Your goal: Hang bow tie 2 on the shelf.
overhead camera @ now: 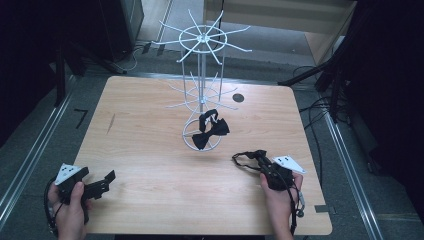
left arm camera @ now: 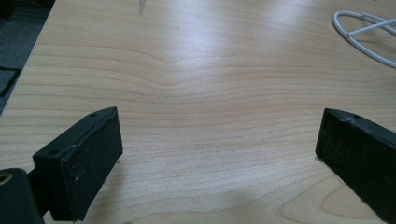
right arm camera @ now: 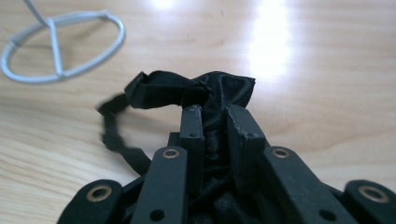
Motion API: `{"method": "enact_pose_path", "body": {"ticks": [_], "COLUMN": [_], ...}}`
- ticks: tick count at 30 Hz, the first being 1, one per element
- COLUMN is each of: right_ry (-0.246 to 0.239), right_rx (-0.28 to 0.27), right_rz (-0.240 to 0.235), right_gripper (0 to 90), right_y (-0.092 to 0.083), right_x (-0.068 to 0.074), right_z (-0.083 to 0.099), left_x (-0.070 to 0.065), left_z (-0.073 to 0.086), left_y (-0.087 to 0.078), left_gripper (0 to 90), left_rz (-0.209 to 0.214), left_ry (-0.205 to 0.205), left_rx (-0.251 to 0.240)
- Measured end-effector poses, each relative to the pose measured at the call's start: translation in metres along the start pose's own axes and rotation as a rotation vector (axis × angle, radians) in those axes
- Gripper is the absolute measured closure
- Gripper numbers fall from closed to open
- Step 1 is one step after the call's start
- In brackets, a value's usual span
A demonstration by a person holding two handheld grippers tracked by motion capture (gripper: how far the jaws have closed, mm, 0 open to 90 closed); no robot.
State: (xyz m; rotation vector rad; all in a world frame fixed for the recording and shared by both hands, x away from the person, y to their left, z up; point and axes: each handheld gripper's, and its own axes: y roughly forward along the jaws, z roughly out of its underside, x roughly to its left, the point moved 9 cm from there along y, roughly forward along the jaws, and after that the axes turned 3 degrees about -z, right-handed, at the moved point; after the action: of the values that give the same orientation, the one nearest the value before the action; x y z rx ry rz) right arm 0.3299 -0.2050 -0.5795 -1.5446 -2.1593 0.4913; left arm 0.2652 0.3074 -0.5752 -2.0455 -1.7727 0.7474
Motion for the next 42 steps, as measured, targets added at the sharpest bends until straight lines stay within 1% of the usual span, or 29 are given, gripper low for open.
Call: {"method": "enact_pose_path", "body": {"ticks": [2, 3, 4, 5, 6, 7, 8, 9, 10, 11, 15, 19, 26, 27, 31, 32, 36, 42], "right_ry": [-0.005, -0.011, -0.011, -0.014, -0.014, -0.018, -0.018, -0.026, -0.026, -0.033, -0.032, -0.034, -0.043, -0.047, -0.048, -0.049, -0.047, -0.052], "right_rx": [-0.023, -0.05, -0.05, -0.065, -0.065, -0.08, -0.08, -0.092, -0.092, -0.106, -0.119, -0.148, -0.165, -0.169, -0.176, -0.185, -0.197, -0.221], "right_rz": [-0.007, -0.013, -0.013, -0.016, -0.016, -0.023, -0.023, -0.026, -0.026, -0.028, -0.034, -0.042, -0.053, -0.05, -0.051, -0.053, -0.053, -0.064], "right_gripper": [78.1, 78.1, 78.1, 78.1, 78.1, 78.1, 78.1, 78.0, 78.0, 78.1, 78.0, 78.0, 78.0, 78.0, 78.0, 78.0, 78.0, 78.0], "right_y": [-0.005, -0.009, -0.009, -0.013, -0.013, -0.016, -0.016, -0.019, -0.019, -0.021, -0.025, -0.03, -0.035, -0.036, -0.037, -0.038, -0.04, -0.046], "right_x": [0.002, 0.005, 0.005, 0.006, 0.006, 0.009, 0.009, 0.011, 0.011, 0.012, 0.015, 0.018, 0.023, 0.024, 0.024, 0.025, 0.025, 0.028], "right_z": [-0.008, -0.017, -0.017, -0.023, -0.023, -0.03, -0.03, -0.035, -0.035, -0.041, -0.047, -0.059, -0.073, -0.077, -0.083, -0.087, -0.093, -0.104], "left_x": [0.0, 0.0, 0.0, 0.0, 0.0, 0.0, 0.0, 0.0, 0.0, 0.0, 0.0, 0.0, 0.0, 0.0, 0.0, 0.0, 0.0, 0.0], "left_z": [0.0, 0.0, 0.0, 0.0, 0.0, 0.0, 0.0, 0.0, 0.0, 0.0, 0.0, 0.0, 0.0, 0.0, 0.0, 0.0, 0.0, 0.0], "left_y": [0.0, 0.0, 0.0, 0.0, 0.0, 0.0, 0.0, 0.0, 0.0, 0.0, 0.0, 0.0, 0.0, 0.0, 0.0, 0.0, 0.0, 0.0], "left_gripper": [1.0, 1.0, 1.0, 1.0, 1.0, 1.0, 1.0, 1.0, 1.0, 1.0, 1.0, 1.0, 1.0, 1.0, 0.9, 1.0, 1.0, 1.0], "left_rz": [0.0, -0.001, -0.001, 0.0, 0.0, 0.0, 0.0, 0.0, 0.0, 0.0, 0.001, 0.001, 0.001, 0.001, 0.001, 0.001, 0.0, 0.001], "left_ry": [0.002, 0.003, 0.003, 0.002, 0.002, 0.001, 0.001, 0.001, 0.001, 0.001, -0.001, -0.002, 0.001, 0.001, 0.0, 0.0, 0.002, 0.003], "left_rx": [0.002, 0.002, 0.002, 0.002, 0.002, 0.001, 0.002, 0.002, 0.002, 0.001, 0.001, 0.0, 0.002, 0.002, 0.001, 0.002, 0.003, 0.005]}}
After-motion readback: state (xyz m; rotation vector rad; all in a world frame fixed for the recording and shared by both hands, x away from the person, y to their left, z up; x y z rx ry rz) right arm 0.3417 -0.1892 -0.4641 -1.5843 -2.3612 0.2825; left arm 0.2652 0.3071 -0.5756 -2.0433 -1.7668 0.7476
